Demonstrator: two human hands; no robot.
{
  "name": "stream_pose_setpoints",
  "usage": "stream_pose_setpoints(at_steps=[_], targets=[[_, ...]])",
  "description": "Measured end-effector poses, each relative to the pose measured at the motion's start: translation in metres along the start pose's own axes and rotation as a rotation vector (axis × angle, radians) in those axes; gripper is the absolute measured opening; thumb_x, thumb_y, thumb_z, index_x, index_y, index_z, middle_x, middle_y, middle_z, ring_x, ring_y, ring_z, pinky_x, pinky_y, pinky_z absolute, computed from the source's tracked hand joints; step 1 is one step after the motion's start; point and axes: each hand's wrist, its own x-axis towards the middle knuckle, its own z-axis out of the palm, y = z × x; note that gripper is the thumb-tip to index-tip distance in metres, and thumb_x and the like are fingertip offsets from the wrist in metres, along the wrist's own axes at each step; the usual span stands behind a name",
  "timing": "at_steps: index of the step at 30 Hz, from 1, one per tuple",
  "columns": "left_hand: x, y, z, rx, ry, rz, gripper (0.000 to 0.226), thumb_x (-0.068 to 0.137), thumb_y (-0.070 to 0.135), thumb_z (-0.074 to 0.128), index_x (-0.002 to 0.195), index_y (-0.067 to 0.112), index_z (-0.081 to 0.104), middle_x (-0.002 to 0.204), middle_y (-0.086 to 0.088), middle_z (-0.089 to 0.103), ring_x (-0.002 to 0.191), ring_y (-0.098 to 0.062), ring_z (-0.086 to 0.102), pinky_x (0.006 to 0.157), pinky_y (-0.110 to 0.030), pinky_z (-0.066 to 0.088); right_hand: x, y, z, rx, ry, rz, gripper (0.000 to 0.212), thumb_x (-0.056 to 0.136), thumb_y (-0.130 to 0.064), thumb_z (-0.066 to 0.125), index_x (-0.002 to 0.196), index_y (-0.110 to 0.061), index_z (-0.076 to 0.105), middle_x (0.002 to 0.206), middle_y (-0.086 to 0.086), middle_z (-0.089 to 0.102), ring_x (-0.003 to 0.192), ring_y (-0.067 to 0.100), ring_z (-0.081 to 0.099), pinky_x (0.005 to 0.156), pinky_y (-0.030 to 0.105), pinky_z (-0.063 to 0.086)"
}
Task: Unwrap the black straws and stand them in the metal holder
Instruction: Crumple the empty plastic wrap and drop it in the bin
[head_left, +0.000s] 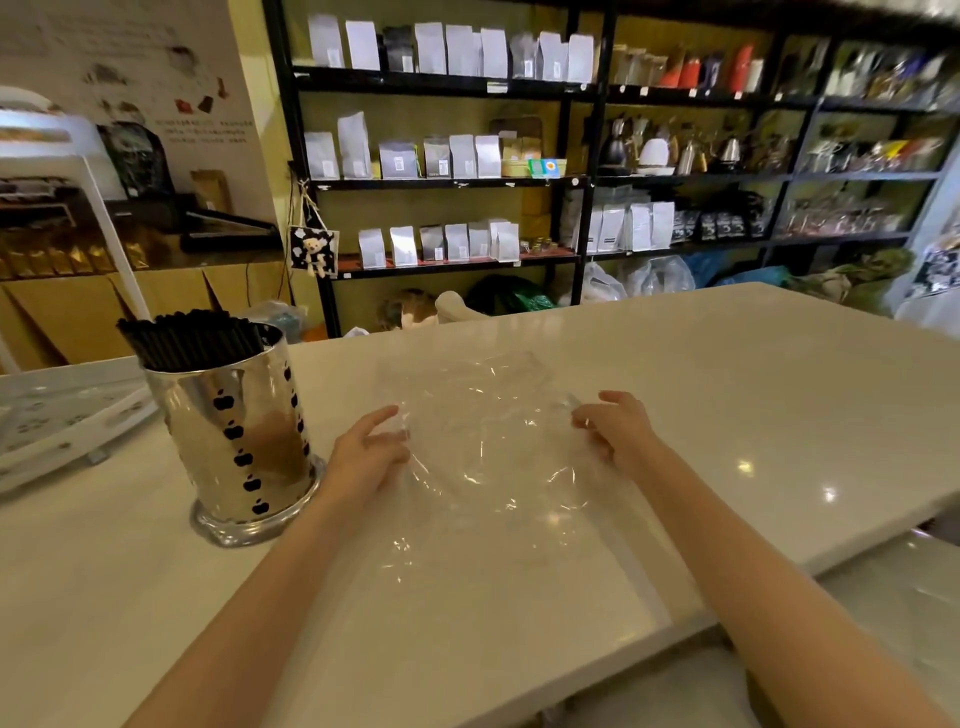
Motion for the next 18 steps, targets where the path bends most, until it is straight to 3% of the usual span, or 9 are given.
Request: stream_pose_setpoints(at_steps=[3,6,9,12,14,16,18], targets=[[-0.003,0.007,-0.006,-0.060,-0.032,-0.061,0.039,0.081,0.006,0.057,0.116,0.024,0.057,0.089,0.004,0.065,0.079,-0.012,0.057,0.057,-0.022,0.043,-0.001,-0.002,-0.015,0.117,-0.059,0.000,0.052,0.076,0.006,0.060,0.120,-0.020,0.050,0.066,0.009,0.054,0.033,0.009,0.039,0.035,0.015,0.028],[-0.005,0.011,-0.009,-0.134,-0.047,-0.026,0.035,0.082,-0.001,0.053,0.111,0.016,0.060,0.099,0.003,0.066,0.083,-0.009,0.057,0.063,-0.021,0.041,-0.006,-0.005,-0.031,0.109,-0.152,-0.090,0.040,0.079,0.005,0.054,0.109,-0.021,0.064,0.069,0.005,0.058,0.051,0.012,0.046,0.041,0.019,0.034],[-0.009,0.013,-0.008,-0.074,-0.018,0.058,0.036,0.079,-0.002,0.055,0.111,0.012,0.061,0.096,0.002,0.068,0.088,-0.012,0.057,0.069,-0.022,0.042,-0.010,-0.011,-0.042,0.107,-0.208,-0.097,0.025,0.083,-0.001,0.054,0.097,-0.014,0.070,0.068,0.001,0.055,0.054,0.012,0.047,0.051,0.024,0.037],[-0.014,0.022,-0.005,0.078,0.018,0.169,0.036,0.076,0.010,0.067,0.112,0.009,0.062,0.099,-0.006,0.066,0.094,-0.020,0.057,0.082,-0.030,0.045,-0.017,-0.020,-0.054,-0.116,-0.190,-0.203,0.028,0.080,-0.001,0.059,0.104,-0.010,0.069,0.074,0.001,0.061,0.066,0.010,0.054,0.060,0.023,0.043],[-0.021,0.031,-0.003,0.189,0.054,0.250,0.038,0.073,0.012,0.071,0.110,0.008,0.063,0.089,-0.001,0.066,0.089,-0.017,0.057,0.089,-0.034,0.044,-0.024,-0.026,-0.059,-0.287,-0.182,-0.311,0.034,0.076,-0.001,0.066,0.108,-0.011,0.066,0.080,0.001,0.064,0.072,0.009,0.057,0.064,0.020,0.044],[-0.028,0.040,-0.002,0.302,0.120,0.350,0.032,0.073,0.013,0.071,0.105,0.010,0.066,0.078,0.003,0.065,0.078,-0.011,0.058,0.086,-0.033,0.046,-0.028,-0.032,-0.062,-0.404,-0.152,-0.419,0.029,0.074,-0.006,0.071,0.102,-0.011,0.069,0.082,0.006,0.068,0.074,0.009,0.059,0.065,0.017,0.044],[-0.035,0.049,-0.001,0.417,0.205,0.469,0.023,0.076,0.016,0.068,0.098,0.012,0.068,0.081,-0.001,0.067,0.076,-0.012,0.058,0.081,-0.034,0.049,-0.031,-0.037,-0.063,-0.564,-0.035,-0.571,0.016,0.072,-0.014,0.075,0.088,-0.015,0.074,0.088,0.008,0.070,0.082,0.015,0.059,0.071,0.022,0.042]])
